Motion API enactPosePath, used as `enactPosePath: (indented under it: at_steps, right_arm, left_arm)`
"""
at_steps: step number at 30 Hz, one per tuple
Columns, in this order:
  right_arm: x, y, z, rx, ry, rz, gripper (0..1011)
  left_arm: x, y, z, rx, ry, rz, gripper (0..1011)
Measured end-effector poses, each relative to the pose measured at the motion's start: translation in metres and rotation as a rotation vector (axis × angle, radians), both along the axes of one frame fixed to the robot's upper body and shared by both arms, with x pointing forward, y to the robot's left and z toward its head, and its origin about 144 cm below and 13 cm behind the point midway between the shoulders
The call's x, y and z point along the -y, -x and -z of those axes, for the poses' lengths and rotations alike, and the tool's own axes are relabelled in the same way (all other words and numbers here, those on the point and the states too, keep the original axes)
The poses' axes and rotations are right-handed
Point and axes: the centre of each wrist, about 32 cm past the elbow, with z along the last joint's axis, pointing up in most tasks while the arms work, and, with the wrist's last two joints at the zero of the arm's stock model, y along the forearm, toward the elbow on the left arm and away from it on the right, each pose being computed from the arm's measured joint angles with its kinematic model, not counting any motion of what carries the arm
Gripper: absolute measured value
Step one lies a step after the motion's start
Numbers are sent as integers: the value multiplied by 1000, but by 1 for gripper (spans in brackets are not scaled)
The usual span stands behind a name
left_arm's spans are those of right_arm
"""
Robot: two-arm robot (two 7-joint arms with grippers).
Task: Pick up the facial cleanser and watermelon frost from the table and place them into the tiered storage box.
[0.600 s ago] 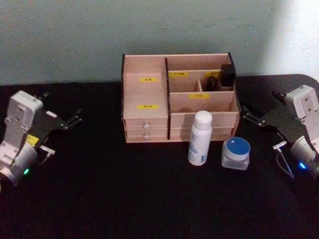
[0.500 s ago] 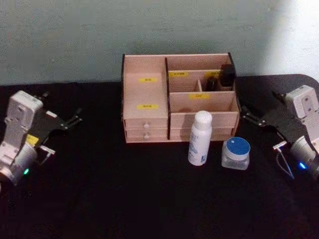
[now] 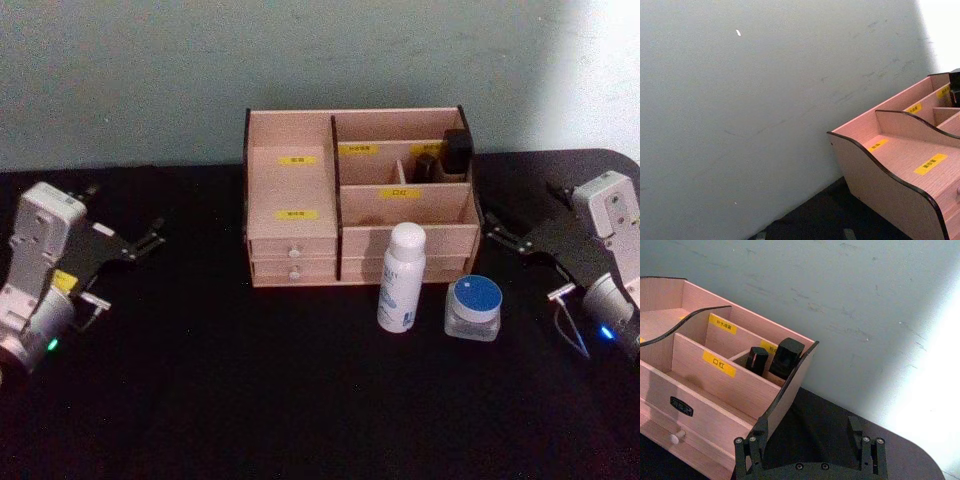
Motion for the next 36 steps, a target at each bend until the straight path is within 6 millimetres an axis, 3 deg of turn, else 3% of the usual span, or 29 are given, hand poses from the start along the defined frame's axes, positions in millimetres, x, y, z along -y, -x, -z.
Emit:
enactPosePath:
  at_steps: [23,36]
  right_arm:
    - [4,-1,-5,13,-7,10,1003]
    - [16,29,-23,22,-26,-74,1003]
  left_arm:
    - [0,0,0,0,0,0,1001]
    - [0,0,0,0,0,0,1001]
